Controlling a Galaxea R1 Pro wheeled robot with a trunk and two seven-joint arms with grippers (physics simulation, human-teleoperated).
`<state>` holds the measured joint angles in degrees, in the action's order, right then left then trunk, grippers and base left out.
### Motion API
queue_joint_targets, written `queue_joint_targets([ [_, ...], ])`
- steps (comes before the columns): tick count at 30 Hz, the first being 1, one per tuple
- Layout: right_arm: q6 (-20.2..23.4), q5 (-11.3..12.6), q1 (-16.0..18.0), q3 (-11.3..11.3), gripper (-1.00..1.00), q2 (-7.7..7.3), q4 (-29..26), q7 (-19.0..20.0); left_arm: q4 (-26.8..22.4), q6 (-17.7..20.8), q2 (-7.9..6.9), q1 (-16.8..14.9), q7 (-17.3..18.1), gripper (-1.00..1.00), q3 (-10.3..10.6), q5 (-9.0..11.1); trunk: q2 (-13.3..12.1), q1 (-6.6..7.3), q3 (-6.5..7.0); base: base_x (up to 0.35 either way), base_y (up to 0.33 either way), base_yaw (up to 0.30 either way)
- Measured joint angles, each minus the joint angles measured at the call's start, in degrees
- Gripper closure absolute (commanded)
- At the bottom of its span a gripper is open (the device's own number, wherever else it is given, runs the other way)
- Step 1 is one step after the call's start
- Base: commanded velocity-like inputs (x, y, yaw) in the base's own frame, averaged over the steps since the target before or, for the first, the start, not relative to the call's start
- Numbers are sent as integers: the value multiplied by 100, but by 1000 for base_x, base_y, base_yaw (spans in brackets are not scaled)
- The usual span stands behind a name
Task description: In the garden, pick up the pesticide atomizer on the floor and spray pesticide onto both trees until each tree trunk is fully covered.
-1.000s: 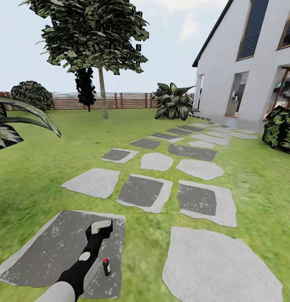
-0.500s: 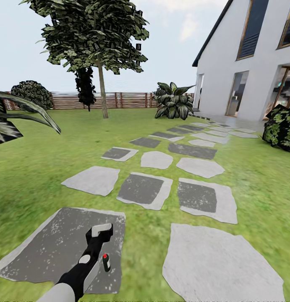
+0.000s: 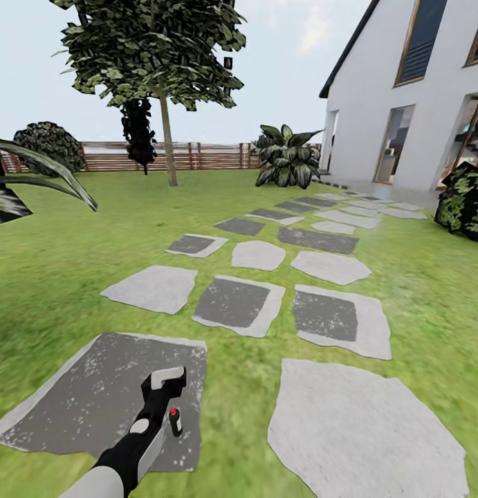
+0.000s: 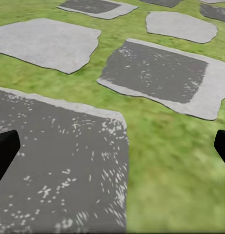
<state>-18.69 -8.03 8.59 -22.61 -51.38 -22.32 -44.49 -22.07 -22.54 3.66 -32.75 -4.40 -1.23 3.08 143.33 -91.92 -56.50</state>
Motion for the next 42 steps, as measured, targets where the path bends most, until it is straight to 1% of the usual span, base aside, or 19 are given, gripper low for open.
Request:
queue_joint_targets([
  [2,0,0,1,1,-100,0,0,0,-34,0,0,0,0,-100,1,1,3,-5,-44,0,0,0],
  [3,-1,0,1,0,-100,1,0,0,-305,4,0,-2,6,-100,3,-4,4,-7,-66,0,0,0],
  [6,0,0,0,-1,-100,0,0,0,-387,5,0,0,8,-100,1,-4,8,-15,-133,0,0,0],
  [26,0,0,2,1,-100,1,0,0,-437,-7,2,0,9,-100,1,2,35,-67,-577,0,0,0],
  [29,-2,0,2,4,-100,1,0,0,-563,-131,6,-1,9,-100,2,3,39,-75,-643,0,0,0],
  [32,0,0,3,7,-100,1,0,5,-653,-360,8,0,8,-100,8,-1,43,-82,-710,0,0,0],
  [34,0,0,2,7,-100,1,0,11,-682,-422,8,0,8,-100,12,-3,46,-88,-754,0,0,0],
  [40,0,0,1,8,-100,4,-3,16,-708,-476,9,0,8,-100,14,-4,54,-103,-887,0,0,0],
  [42,0,0,2,11,-100,54,-9,17,-707,-485,6,0,8,-100,8,-7,57,-108,-931,0,0,0],
])
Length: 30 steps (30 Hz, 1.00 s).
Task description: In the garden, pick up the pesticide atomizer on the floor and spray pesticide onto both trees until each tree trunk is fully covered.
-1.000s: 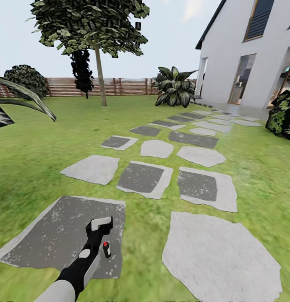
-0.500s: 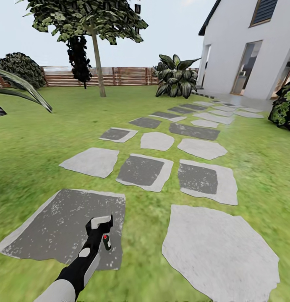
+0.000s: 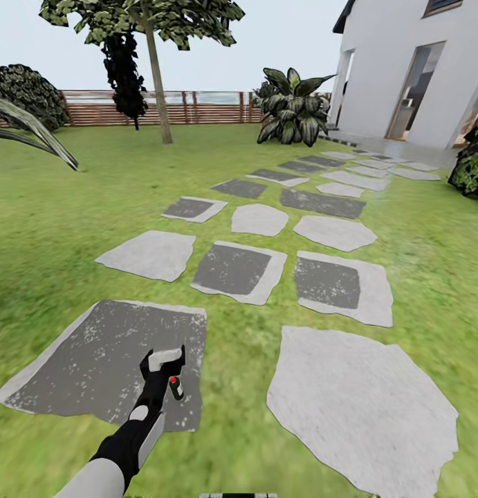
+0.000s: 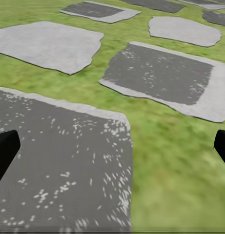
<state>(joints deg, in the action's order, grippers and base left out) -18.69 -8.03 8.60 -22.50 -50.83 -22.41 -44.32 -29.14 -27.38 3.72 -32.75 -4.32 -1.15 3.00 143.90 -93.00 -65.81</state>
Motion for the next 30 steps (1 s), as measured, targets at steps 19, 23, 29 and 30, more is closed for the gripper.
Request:
queue_joint_targets([
  [19,1,0,0,5,-100,86,-15,1,-3,-3,-6,0,0,-100,-4,-4,26,-49,-421,0,0,0],
  [23,1,0,-1,5,-100,87,-14,1,-6,-3,-6,0,0,-100,-6,-4,31,-59,-510,0,0,0],
  [29,1,0,-1,5,-100,87,-13,1,-7,-3,-6,0,0,-100,-8,-4,39,-75,-643,0,0,0],
  [30,-1,0,0,6,-100,87,-14,1,-8,-3,-6,0,0,-100,-8,-4,40,-77,-665,0,0,0],
])
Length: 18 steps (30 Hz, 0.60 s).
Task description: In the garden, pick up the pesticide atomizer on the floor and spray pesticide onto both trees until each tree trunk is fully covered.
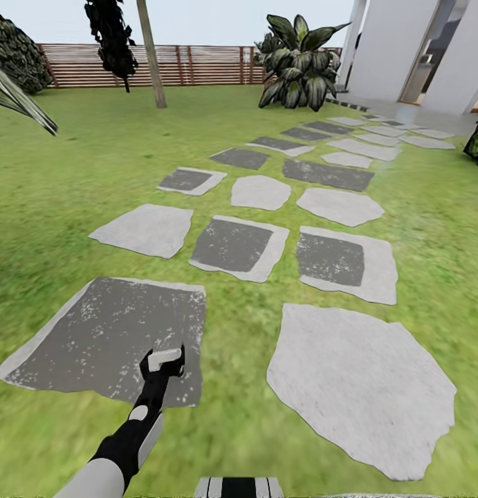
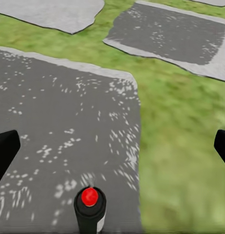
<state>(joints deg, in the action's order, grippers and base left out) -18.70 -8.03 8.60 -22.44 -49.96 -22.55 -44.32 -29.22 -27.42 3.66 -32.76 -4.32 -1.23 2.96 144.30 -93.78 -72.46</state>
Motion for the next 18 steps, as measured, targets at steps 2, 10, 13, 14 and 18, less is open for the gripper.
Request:
queue_joint_targets([
  [2,1,0,1,0,-100,0,-2,0,0,0,0,0,0,-100,0,0,3,-5,-44,0,0,0],
  [10,2,0,1,-1,-100,0,-1,0,-2,0,0,0,0,-100,0,3,13,-26,-222,0,0,0],
  [13,0,0,0,-1,-100,0,-1,0,-3,0,0,0,0,-100,0,5,17,-33,-288,0,0,0],
  [14,1,0,0,0,-100,0,-2,0,-5,0,0,0,0,-100,0,6,19,-36,-310,0,0,0],
  [18,0,0,0,0,-100,0,-3,0,-3,0,0,0,0,-100,1,1,24,-46,-399,0,0,0],
])
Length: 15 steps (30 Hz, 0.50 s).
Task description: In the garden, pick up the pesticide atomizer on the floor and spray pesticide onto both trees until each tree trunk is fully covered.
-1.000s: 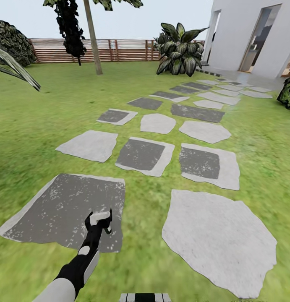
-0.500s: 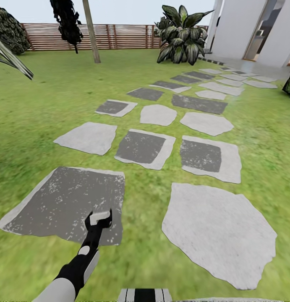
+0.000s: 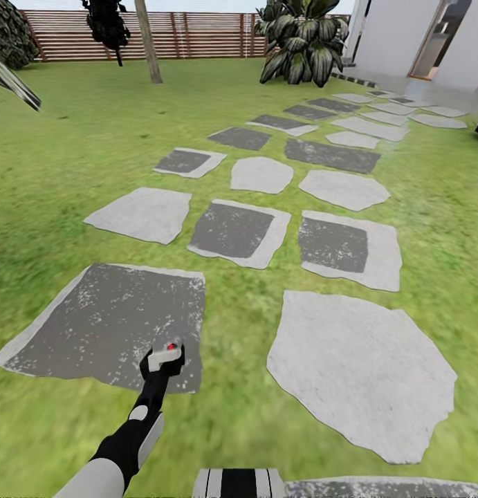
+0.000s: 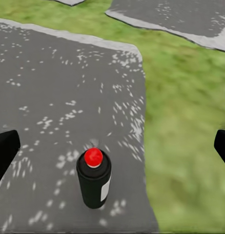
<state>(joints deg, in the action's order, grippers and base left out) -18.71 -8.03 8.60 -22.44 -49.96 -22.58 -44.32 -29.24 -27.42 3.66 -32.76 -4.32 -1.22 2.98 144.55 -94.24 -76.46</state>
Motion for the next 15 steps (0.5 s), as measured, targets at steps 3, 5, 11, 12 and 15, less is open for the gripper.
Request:
queue_joint_targets([
  [3,1,0,0,0,-100,0,1,0,0,0,0,0,0,-100,0,2,4,-8,-67,0,0,0],
  [5,-1,0,0,0,-100,0,2,0,-3,0,0,0,0,-100,0,4,7,-13,-111,0,0,0],
  [11,-2,0,1,0,-100,0,0,0,-36,0,0,0,0,-100,-1,6,15,-28,-244,0,0,0],
  [12,-1,0,0,0,-100,0,0,0,-46,-2,0,0,0,-100,-1,6,16,-31,-266,0,0,0],
  [15,0,0,-1,0,-100,0,1,0,-69,-6,0,0,0,-100,2,6,20,-39,-333,0,0,0],
])
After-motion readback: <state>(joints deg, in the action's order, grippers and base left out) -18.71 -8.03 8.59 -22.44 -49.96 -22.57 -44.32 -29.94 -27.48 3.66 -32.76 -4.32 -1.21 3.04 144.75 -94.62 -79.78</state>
